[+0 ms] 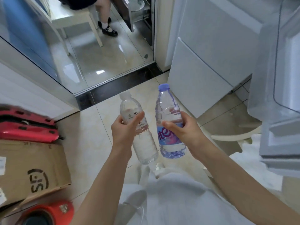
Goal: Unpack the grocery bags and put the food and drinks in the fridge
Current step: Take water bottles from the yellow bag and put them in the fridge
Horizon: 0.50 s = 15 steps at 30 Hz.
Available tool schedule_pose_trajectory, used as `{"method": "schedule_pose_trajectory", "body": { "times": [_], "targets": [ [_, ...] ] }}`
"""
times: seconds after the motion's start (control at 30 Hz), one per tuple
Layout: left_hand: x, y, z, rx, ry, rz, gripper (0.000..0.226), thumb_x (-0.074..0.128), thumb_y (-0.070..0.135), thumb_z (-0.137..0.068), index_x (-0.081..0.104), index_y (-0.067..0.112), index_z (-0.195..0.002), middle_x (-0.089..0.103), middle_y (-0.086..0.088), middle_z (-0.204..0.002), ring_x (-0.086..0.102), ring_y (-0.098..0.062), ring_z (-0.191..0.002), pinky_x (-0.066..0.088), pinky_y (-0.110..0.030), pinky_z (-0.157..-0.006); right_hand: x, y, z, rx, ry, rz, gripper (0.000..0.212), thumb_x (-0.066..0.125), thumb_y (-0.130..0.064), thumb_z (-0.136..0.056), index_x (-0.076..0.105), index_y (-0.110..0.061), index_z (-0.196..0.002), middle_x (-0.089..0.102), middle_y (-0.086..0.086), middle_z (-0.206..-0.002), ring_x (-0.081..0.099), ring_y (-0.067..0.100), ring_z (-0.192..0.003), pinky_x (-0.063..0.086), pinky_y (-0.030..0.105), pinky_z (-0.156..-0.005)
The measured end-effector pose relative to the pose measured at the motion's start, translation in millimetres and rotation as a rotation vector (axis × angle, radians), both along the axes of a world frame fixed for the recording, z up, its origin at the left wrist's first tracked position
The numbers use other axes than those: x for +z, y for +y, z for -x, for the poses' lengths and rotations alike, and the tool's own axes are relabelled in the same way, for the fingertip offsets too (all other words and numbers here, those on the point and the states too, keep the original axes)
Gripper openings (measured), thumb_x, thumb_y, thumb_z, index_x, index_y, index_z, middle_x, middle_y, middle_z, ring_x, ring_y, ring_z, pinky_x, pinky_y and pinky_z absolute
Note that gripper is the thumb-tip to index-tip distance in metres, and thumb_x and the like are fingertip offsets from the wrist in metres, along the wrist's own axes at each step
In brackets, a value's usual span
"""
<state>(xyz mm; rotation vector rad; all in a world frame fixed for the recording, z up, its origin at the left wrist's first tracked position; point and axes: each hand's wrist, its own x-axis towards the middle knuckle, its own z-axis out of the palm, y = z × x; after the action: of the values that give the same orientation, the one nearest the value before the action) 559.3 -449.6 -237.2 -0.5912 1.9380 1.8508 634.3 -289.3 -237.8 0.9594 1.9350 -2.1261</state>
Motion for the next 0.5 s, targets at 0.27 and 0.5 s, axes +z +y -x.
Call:
{"method": "schedule_pose_trajectory", "body": {
  "times": [0.27,0.5],
  "targets": [
    [8,30,122,-0.162,0.043,0.028,0.027,0.086,0.017,-0.069,0.069,0.021,-0.089,0.072,0.007,-0.074,0.069,-0.003,-0.061,0.052,-0.019,-0.052,2,16,102,-0.147,-0.001,-0.023,0.065,0.083,-0.041,-0.06,0.055,-0.027,-0.118,0.068,0.004,-0.105,0.07,0.018,-0.092,0.058,0.039,-0.082],
    [27,51,240,-0.375,0.091,0.018,0.028,0.086,0.014,-0.069,0.07,0.017,-0.091,0.074,0.002,-0.077,0.071,-0.011,-0.068,0.053,-0.02,-0.055,14,24,190,-0.326,0.031,-0.026,0.08,0.079,-0.056,-0.042,0.056,-0.027,-0.113,0.07,0.001,-0.105,0.069,0.02,-0.097,0.056,0.046,-0.087]
  ]
}}
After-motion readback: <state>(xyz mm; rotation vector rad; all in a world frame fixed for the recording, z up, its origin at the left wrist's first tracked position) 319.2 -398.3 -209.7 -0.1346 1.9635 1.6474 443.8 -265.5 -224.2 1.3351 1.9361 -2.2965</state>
